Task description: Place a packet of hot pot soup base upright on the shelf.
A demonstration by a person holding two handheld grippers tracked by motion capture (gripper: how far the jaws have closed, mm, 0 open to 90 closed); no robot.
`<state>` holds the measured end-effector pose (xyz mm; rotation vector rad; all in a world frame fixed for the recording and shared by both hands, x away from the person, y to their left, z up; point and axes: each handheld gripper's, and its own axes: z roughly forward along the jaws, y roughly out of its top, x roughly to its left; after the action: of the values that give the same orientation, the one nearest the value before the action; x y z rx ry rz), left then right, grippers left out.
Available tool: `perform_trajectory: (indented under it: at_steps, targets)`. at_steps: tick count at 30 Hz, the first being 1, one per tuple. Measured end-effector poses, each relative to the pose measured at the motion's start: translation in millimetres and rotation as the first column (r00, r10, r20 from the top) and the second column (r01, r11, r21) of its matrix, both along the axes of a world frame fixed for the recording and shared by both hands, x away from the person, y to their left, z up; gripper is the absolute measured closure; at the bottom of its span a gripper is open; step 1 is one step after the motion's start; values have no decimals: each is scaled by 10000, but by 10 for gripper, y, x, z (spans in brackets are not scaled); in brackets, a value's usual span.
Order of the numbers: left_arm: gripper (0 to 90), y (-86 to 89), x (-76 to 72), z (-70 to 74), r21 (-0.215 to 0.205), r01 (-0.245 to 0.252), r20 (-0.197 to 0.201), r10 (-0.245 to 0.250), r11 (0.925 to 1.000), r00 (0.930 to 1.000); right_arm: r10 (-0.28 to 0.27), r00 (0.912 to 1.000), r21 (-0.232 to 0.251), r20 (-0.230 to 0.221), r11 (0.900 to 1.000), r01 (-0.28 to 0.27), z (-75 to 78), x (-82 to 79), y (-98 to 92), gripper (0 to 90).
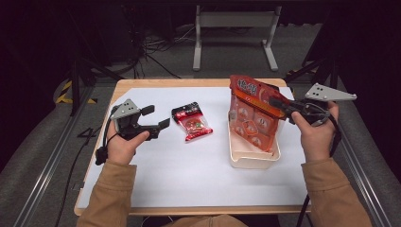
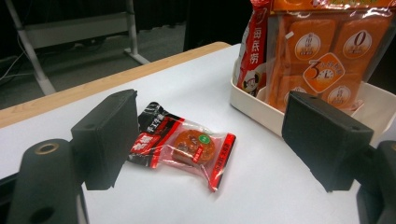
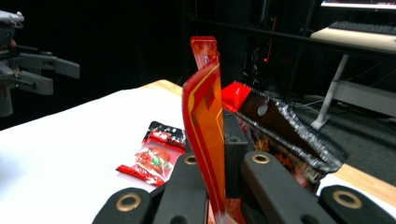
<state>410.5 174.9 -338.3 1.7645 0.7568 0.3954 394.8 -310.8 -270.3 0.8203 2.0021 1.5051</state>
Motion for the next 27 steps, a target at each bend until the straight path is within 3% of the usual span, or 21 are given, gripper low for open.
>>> perform_trajectory:
  at_steps: [8,16,27]
  targets:
    - [200,-5,11,-12,-62,-4,-66,3,10000,10000,64,9992,178,-393,9998,-57,-170,-1,-31,900]
    - [209,-34,63,-47,-226,182,122,-179,9996,9998,4,9972,370,-747,9993,24,-368,-43,-115,900]
    - [212,-86,151,-102,-142,112,-155,-114,9998,9998,-62,9970,418,-773,9991,94,-422,-139,-158,899]
